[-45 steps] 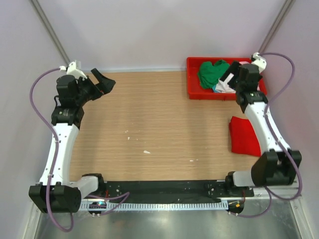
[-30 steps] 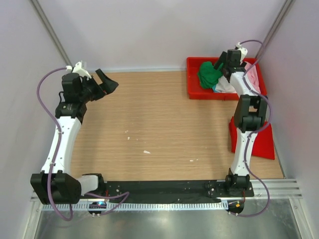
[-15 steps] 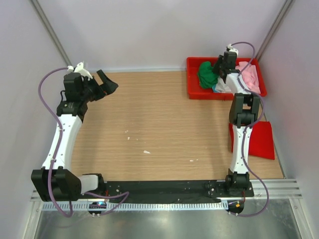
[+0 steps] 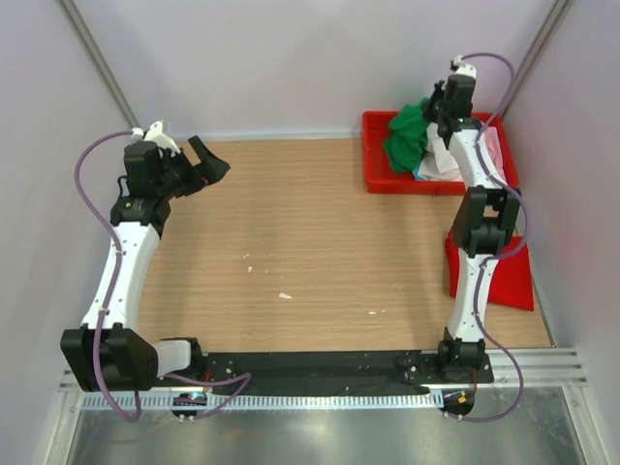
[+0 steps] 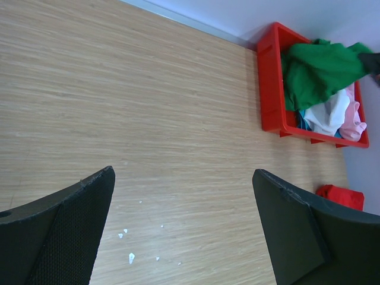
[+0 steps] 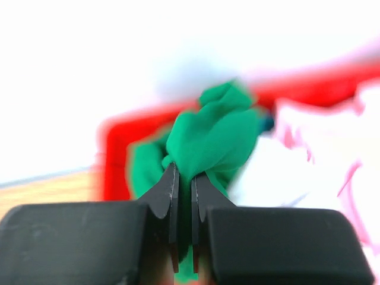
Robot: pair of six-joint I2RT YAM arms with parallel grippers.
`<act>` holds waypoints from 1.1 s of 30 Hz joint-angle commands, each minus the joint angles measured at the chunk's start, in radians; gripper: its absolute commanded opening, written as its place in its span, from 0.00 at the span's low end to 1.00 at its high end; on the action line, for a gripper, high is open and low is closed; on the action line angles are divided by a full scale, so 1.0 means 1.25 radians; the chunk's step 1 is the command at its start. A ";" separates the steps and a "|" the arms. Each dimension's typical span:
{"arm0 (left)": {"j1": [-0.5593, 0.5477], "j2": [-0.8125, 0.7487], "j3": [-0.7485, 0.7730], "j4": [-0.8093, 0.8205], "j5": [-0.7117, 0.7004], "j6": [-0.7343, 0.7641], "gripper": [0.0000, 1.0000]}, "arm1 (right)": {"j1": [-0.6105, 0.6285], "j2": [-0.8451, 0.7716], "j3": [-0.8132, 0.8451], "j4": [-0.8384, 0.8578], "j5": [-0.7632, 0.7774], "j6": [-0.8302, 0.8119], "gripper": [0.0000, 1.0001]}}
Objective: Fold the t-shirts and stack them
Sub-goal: Grab the tshirt from the pile, then move the tshirt to the center of the board
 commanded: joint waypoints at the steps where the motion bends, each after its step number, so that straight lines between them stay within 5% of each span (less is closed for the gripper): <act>1: 0.004 -0.015 -0.002 0.027 0.017 0.019 1.00 | 0.007 -0.265 0.056 0.111 -0.065 0.006 0.01; 15: 0.002 -0.071 -0.009 0.044 0.036 0.021 1.00 | 0.054 -0.633 0.016 0.104 -0.362 0.130 0.01; 19: 0.004 -0.118 -0.016 0.051 0.028 0.032 1.00 | 0.094 -0.805 -0.341 0.137 -0.405 0.146 0.01; 25: 0.004 -0.167 -0.037 0.068 -0.003 0.050 1.00 | 0.178 -1.016 -0.873 0.190 -0.294 0.177 0.01; 29: 0.004 -0.184 -0.039 0.073 0.011 0.050 1.00 | 0.260 -1.056 -1.113 0.225 -0.224 0.267 0.01; 33: 0.004 -0.206 -0.052 0.085 0.010 0.049 1.00 | 0.383 -1.036 -1.200 0.172 -0.056 0.287 0.01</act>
